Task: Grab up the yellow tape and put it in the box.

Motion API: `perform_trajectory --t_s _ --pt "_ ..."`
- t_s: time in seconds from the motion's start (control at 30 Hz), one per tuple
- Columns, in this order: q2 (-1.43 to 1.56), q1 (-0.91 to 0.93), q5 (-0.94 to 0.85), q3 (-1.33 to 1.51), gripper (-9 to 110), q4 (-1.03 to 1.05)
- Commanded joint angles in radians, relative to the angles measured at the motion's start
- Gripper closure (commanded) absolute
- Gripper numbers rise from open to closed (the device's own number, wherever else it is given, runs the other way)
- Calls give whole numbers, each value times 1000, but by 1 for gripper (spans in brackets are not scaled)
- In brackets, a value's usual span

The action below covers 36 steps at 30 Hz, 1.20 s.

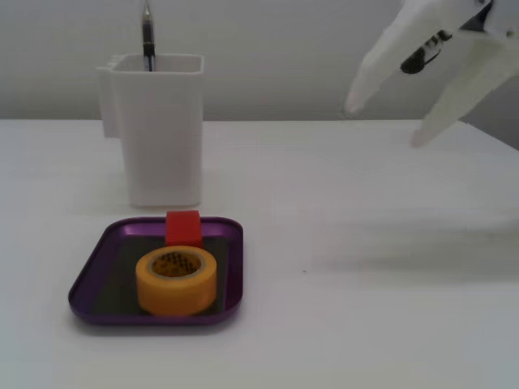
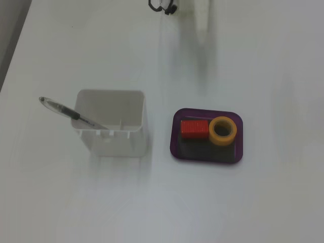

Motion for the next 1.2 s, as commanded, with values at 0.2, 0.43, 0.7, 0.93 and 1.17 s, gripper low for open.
perform_trajectory --t_s 0.2,0.43,0.7,0.93,1.17 --pt "505 95 6 399 80 -186" --pt "736 101 8 598 80 -160" --pt "696 89 6 721 88 -155" --pt "696 89 5 733 100 -163" --pt "696 89 -3 733 101 -169"
